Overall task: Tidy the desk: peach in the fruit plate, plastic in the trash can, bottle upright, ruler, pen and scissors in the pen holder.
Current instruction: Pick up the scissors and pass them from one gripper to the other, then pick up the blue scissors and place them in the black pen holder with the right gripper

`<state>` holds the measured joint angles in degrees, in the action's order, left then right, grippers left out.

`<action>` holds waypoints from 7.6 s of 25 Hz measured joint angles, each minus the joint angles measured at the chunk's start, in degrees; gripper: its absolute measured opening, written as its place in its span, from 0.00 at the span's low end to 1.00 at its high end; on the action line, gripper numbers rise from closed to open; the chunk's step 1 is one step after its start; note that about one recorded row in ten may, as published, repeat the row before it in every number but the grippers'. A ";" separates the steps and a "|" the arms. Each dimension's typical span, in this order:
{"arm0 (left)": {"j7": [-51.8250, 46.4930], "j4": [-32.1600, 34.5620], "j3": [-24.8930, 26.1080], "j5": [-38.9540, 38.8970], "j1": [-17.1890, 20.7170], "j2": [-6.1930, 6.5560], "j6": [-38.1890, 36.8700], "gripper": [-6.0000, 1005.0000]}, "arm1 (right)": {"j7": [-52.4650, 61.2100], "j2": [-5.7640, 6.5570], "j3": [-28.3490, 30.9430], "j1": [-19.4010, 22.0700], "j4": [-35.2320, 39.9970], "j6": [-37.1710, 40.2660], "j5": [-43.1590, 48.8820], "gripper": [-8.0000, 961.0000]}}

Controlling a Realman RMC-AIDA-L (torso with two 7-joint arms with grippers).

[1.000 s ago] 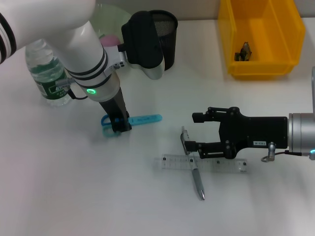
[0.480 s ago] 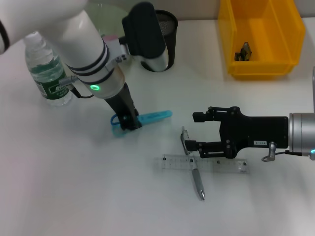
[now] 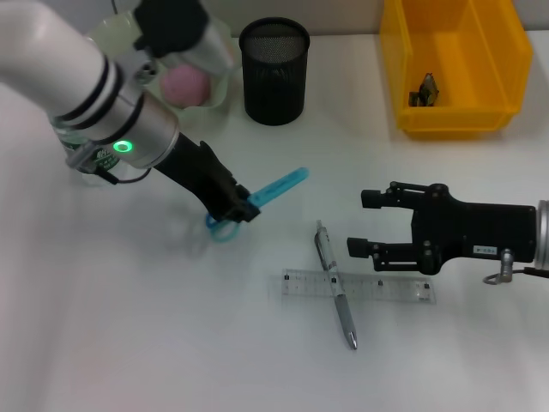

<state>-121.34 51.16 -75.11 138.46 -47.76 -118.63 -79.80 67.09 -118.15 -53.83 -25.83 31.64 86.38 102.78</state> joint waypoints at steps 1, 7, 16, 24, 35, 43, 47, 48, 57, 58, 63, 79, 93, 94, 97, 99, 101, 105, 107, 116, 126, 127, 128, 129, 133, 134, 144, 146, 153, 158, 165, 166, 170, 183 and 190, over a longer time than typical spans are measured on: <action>2.00 0.10 3.26 -3.90 1.52 0.04 -1.62 0.27 | -0.37 0.14 0.50 0.20 -0.10 0.34 0.09 0.81; 5.62 -0.40 10.22 -12.35 5.31 0.14 -4.47 0.27 | -1.57 0.10 0.46 0.53 -0.36 0.50 0.29 0.81; 14.16 -14.15 19.25 -37.24 15.27 0.24 -8.20 0.27 | -8.57 -0.98 0.79 0.33 -4.16 0.47 -1.86 0.81; 14.89 -24.55 19.87 -50.28 18.95 0.23 -7.79 0.27 | -21.84 -1.38 0.68 -2.41 -16.90 -0.36 -11.56 0.81; 19.26 -40.88 19.57 -65.43 17.92 -0.51 -8.42 0.27 | -43.67 -1.86 0.85 -5.55 -32.33 -1.50 -25.13 0.81; 21.17 -54.96 22.76 -72.73 14.38 -0.55 -6.02 0.27 | -52.48 -1.86 6.19 -8.37 -39.33 0.11 -25.39 0.81; 21.23 -58.65 25.78 -72.28 12.73 -0.55 -5.43 0.27 | -56.12 -1.83 8.17 -10.34 -42.59 0.28 -25.31 0.81; 21.20 -59.23 26.03 -72.27 12.22 -0.55 -5.42 0.27 | -56.67 -1.83 8.70 -10.80 -43.20 0.21 -25.29 0.81; 21.16 -64.25 34.96 -67.02 8.91 -0.55 -3.89 0.27 | -61.89 -1.81 21.74 -12.74 -47.47 -4.04 -17.41 0.81; 21.25 -64.50 38.50 -63.43 8.91 -0.57 -3.03 0.27 | -62.21 -1.81 24.12 -12.74 -47.69 -5.13 -15.37 0.80; 21.51 -65.15 44.71 -57.21 9.39 -0.62 -0.97 0.27 | -65.21 -1.81 31.29 -12.19 -48.93 -6.66 -10.25 0.79; 24.52 -66.10 50.71 -52.97 10.21 -0.64 0.47 0.27 | -65.78 -1.81 32.77 -12.46 -48.65 -8.45 -10.14 0.75; 24.67 -66.10 50.86 -52.94 9.69 -0.64 1.33 0.27 | -65.85 -1.81 32.92 -13.31 -48.58 -9.22 -10.14 0.34; 24.67 -66.10 50.86 -52.94 9.67 -0.64 1.38 0.27 | -65.85 -1.81 32.92 -13.37 -48.59 -9.36 -10.14 0.34; 24.73 -66.10 50.85 -52.94 9.61 -0.64 1.45 0.27 | -65.87 -1.82 32.98 -13.49 -48.60 -9.66 -10.14 0.34; 24.75 -66.09 50.86 -52.95 9.61 -0.64 1.50 0.27 | -65.87 -1.82 33.11 -13.49 -48.60 -9.67 -10.14 0.32; 24.96 -66.04 50.86 -52.95 9.58 -0.64 1.55 0.27 | -65.87 -1.82 33.47 -13.49 -48.60 -9.67 -10.14 0.28; 25.23 -66.03 50.86 -52.95 9.50 -0.64 1.59 0.27 | -65.87 -1.82 33.56 -13.49 -48.60 -9.67 -10.14 0.20; 25.23 -66.03 50.86 -52.95 9.50 -0.64 1.59 0.27 | -65.86 -1.81 33.67 -13.47 -48.60 -9.67 -10.15 0.17; 25.53 -65.60 50.86 -52.94 9.48 -0.63 1.57 0.27 | -65.81 -1.82 34.51 -13.44 -48.59 -9.70 -10.13 0.09; 27.12 -64.72 50.85 -52.96 9.60 -0.63 1.25 0.26 | -65.44 -1.81 34.91 -13.27 -48.55 -9.57 -10.18 0.09; 27.12 -64.72 50.85 -52.96 9.60 -0.63 1.25 0.28 | -65.44 -1.81 34.91 -13.27 -48.55 -9.57 -10.18 0.09; 27.39 -64.57 50.86 -52.96 9.69 -0.63 1.25 0.30 | -65.38 -1.81 35.03 -13.23 -48.53 -9.47 -10.18 0.09; 27.92 -64.52 51.00 -52.96 9.81 -0.63 1.25 0.32 | -65.25 -1.81 35.18 -13.14 -48.52 -9.37 -10.18 0.09; 30.68 -64.25 51.54 -52.95 10.08 -0.64 1.36 0.41 | -64.05 -1.82 35.27 -12.98 -48.18 -9.12 -10.18 0.09; 31.04 -64.08 51.53 -52.96 10.11 -0.64 1.38 0.44 | -63.60 -1.82 35.28 -12.96 -47.98 -9.05 -10.18 0.09; 47.46 -60.87 51.32 -52.47 12.04 -0.64 1.41 0.74 | -43.36 -1.29 33.81 -11.53 -39.44 -7.41 -10.08 0.09; 55.01 -60.68 51.08 -52.33 12.88 -0.63 1.13 0.80 | -33.26 -1.19 31.42 -10.82 -33.85 -6.99 -10.07 0.09; 63.53 -60.66 50.85 -52.22 14.61 -0.63 1.47 0.80 | -12.28 -1.10 24.88 -9.65 -21.78 -6.47 -10.05 0.10; 68.27 -60.53 48.93 -52.15 15.41 -0.63 1.54 0.80 | 2.08 -0.95 16.31 -9.51 -11.78 -8.65 -10.04 0.10; 74.88 -59.46 46.00 -52.14 16.13 -0.58 1.35 0.80 | 17.62 0.08 7.39 -10.51 -1.66 -15.27 -6.99 0.10; 75.19 -59.40 46.02 -52.14 16.25 -0.57 1.40 0.80 | 21.72 0.29 7.17 -11.42 0.62 -16.27 -3.46 0.10; 76.17 -59.05 46.02 -52.15 16.57 -0.55 1.90 0.80 | 27.65 0.68 7.23 -13.28 3.05 -16.96 2.11 0.10; 78.35 -58.85 46.31 -52.15 16.51 -0.54 4.14 0.80 | 41.25 1.14 6.90 -21.31 8.25 -20.24 18.43 0.11; 79.99 -58.83 46.33 -52.20 16.67 -0.54 5.40 0.80 | 42.33 1.03 6.81 -24.16 9.32 -20.78 20.09 0.11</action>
<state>-41.35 -7.67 -28.78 86.26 -31.09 -119.17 -74.40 109.42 -117.12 -47.02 -50.00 40.95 65.59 122.87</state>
